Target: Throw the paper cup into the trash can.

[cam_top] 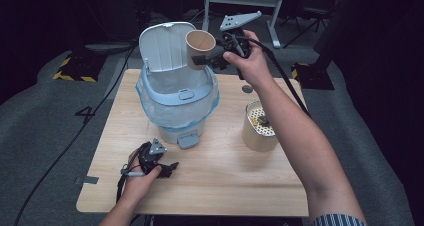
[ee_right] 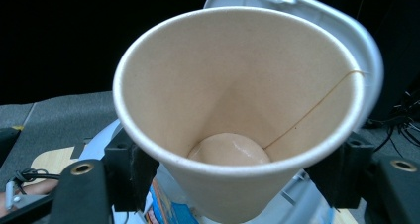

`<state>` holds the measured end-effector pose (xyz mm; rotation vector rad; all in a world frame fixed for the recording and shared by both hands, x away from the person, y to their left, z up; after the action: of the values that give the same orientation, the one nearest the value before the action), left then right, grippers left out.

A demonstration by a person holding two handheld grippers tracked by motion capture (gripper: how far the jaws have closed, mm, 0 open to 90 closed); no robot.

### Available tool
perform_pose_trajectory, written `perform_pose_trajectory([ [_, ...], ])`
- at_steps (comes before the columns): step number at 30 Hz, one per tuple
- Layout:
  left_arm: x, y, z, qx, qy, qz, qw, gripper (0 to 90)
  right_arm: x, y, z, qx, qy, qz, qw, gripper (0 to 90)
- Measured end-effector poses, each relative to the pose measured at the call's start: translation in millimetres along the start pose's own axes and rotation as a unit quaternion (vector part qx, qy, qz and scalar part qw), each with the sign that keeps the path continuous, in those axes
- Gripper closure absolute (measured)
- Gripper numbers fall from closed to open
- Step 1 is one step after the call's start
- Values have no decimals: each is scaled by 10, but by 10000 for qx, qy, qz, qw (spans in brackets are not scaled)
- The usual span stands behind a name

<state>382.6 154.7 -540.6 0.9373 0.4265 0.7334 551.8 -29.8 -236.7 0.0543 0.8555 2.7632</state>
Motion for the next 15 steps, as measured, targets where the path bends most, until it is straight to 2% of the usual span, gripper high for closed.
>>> perform_pose_trajectory([
  [7,10,-10,14,8,-35,-22,10000,139,90,-246,52,-39,-26,104,9999,287],
  [15,16,-11,18,13,-56,-24,10000,137,106,-508,-17,169,-70,182,9997,286],
])
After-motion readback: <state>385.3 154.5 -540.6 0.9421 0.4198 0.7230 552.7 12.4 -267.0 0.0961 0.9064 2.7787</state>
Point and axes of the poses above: each handheld gripper's, and its own axes: y roughly backward along the jaws, z roughly out of its top, x roughly to its left, the point moved 5 cm from there along -y, roughly forward along the jaws, and after that the axes turned 11 degrees about x, right-handed, at the moved point
